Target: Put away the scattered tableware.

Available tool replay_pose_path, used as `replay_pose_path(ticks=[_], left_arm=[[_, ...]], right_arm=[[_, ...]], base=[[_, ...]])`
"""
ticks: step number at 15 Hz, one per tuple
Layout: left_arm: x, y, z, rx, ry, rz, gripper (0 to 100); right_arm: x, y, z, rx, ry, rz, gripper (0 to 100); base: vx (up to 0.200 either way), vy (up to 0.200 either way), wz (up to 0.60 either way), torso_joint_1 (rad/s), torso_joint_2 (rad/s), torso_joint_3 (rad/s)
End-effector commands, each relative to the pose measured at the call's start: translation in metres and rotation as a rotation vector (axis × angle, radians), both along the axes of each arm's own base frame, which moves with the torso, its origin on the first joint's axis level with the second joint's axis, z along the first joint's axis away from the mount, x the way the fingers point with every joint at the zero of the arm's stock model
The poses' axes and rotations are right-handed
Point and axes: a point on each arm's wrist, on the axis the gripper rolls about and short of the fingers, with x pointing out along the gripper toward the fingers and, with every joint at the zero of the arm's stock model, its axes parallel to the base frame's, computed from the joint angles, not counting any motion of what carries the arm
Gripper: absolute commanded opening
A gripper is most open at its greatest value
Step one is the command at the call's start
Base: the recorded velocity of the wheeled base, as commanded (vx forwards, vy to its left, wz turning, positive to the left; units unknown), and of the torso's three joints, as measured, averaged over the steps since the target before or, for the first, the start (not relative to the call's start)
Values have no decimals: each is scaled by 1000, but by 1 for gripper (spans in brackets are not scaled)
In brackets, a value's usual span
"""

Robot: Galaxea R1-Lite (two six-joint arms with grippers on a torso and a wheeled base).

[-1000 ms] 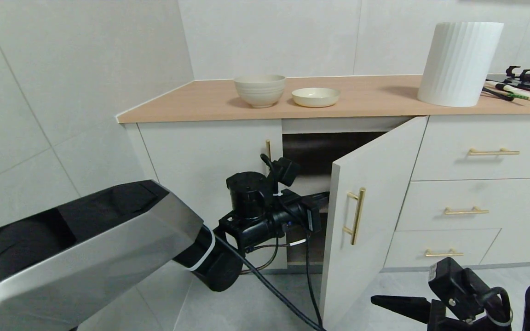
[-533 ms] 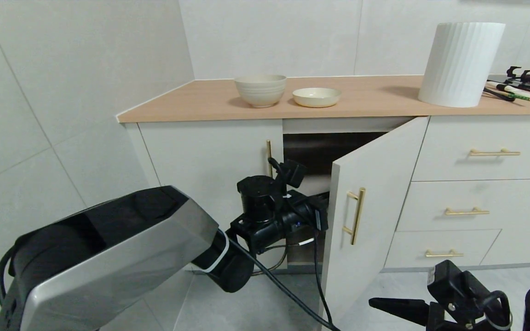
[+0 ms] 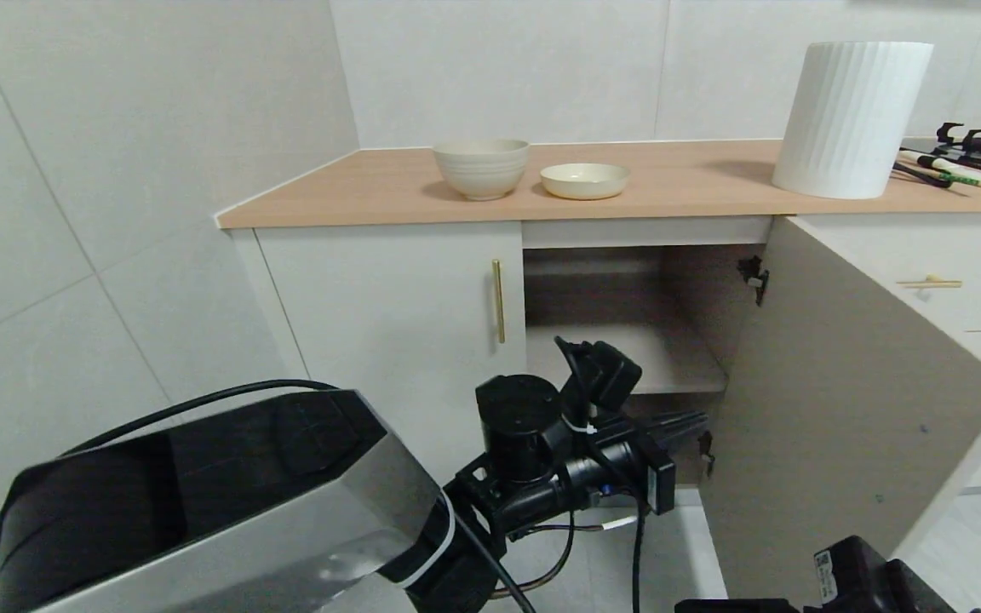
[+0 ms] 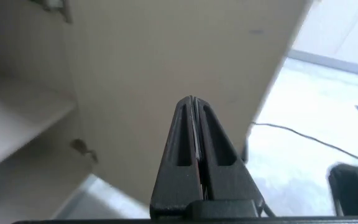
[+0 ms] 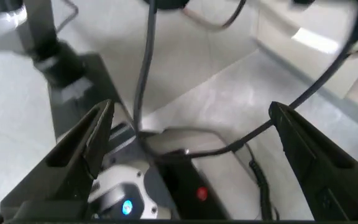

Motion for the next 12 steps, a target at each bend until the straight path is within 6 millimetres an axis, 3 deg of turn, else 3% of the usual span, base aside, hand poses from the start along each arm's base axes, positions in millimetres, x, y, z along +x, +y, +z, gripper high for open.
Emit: replay_pose_path(ticks=[1, 3, 8, 11, 12], left_arm=[[12, 18, 14, -4, -2, 52, 0], [18, 40, 26, 21, 23, 110, 0], [8, 141, 94, 105, 119, 309, 0], [-7, 181, 116, 101, 125, 396, 0], [-20, 202, 123, 109, 142, 440, 0]], right_arm=[[5, -1, 5, 25, -16, -32, 100], [17, -3, 10, 41, -31, -101, 100], [65, 1, 29, 73, -128, -422, 100], [77, 6, 50, 132, -175, -447, 100], [88, 2, 58, 98, -186, -485, 100]], base=[[0, 0, 0, 0, 0, 0], [0, 0, 0, 0, 0, 0], [0, 0, 0, 0, 0, 0], [0, 0, 0, 0, 0, 0], [0, 0, 0, 0, 0, 0]])
